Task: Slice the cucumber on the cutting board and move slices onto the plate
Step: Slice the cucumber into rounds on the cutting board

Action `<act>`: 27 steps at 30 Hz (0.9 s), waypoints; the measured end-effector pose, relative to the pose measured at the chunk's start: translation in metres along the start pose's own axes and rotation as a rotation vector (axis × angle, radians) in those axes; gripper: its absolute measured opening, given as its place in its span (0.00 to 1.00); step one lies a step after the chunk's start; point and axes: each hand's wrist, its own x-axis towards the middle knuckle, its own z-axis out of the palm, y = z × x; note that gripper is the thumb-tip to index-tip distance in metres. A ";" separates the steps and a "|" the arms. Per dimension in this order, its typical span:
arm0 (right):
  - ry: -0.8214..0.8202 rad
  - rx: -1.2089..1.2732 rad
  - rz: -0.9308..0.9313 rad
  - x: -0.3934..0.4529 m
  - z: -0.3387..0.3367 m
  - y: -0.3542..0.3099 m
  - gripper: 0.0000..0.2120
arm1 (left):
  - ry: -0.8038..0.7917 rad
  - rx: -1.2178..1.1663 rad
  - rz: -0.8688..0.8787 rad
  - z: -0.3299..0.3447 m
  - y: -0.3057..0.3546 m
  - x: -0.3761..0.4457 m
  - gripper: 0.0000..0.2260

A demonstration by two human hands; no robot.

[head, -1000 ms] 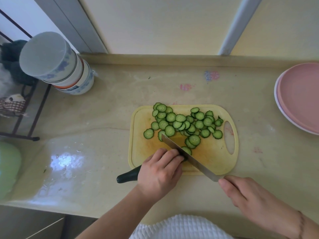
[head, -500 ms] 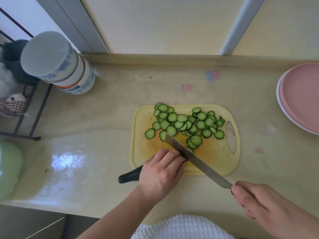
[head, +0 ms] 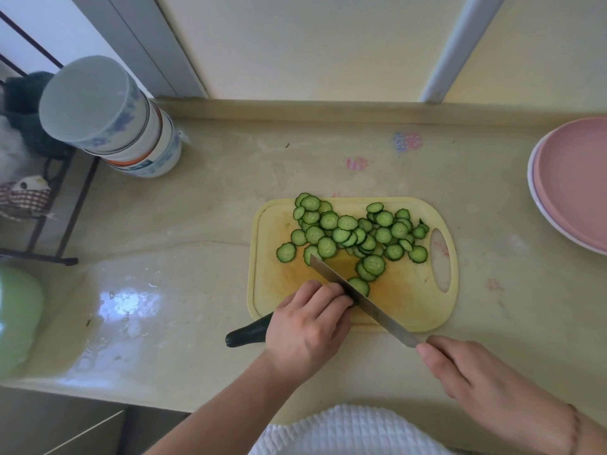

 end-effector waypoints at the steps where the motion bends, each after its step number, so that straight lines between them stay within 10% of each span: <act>1: 0.009 0.001 0.001 -0.001 0.000 0.002 0.34 | -0.001 -0.002 -0.001 -0.001 0.001 0.001 0.02; 27: -0.025 0.013 0.030 -0.011 -0.007 -0.003 0.35 | -0.005 -0.014 -0.020 0.000 0.003 0.002 0.02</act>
